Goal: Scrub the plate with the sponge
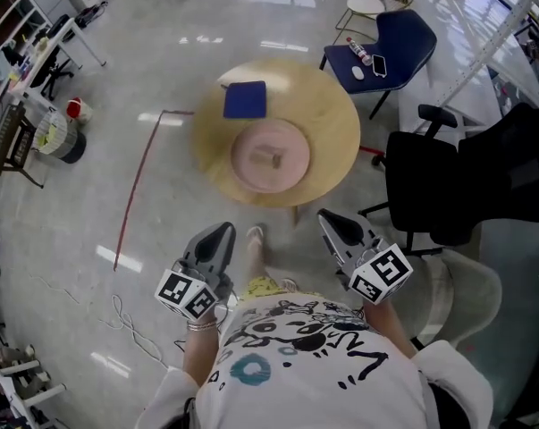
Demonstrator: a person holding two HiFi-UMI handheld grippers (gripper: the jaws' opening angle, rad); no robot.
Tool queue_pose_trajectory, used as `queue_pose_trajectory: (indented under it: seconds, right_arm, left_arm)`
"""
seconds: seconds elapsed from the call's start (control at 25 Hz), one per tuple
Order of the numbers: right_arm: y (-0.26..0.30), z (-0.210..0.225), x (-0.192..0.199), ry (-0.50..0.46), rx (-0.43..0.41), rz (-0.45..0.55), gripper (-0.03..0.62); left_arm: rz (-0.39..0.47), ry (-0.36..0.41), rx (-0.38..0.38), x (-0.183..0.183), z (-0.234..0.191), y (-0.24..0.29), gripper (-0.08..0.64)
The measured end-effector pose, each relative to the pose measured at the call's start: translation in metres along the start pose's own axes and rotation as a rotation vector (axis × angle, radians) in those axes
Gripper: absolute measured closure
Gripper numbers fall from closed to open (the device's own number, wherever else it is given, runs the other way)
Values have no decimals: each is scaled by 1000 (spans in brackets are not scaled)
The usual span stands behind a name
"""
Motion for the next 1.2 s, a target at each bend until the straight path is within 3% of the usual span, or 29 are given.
queue_pose_trajectory:
  seconds: [0.16,0.64,0.96,1.2]
  right_arm:
    - [40,18,-2,-10,12,-7,563]
    - [154,68,-18,46,149,-49,563]
    - [210,88,-4,66,195,-113,563]
    - [227,94,9,81,198,-191,563]
  left_arm:
    - [-13,-1,24,-21,-39,32,543]
    - [-163,3,165,-85,-146,127,543]
    - [-252,-20,206,-84,-203,164,541]
    - [-313,-55,193,-73,-223,181,543]
Point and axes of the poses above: the fingertips, and each gripper's own axes: y forward along the fingers, z to its right, x out of its underside, the point moved 10 cm from there along -y, backward along the fingers, and after that the axes turned 8 degrees about -y, right-handed, at the moved point
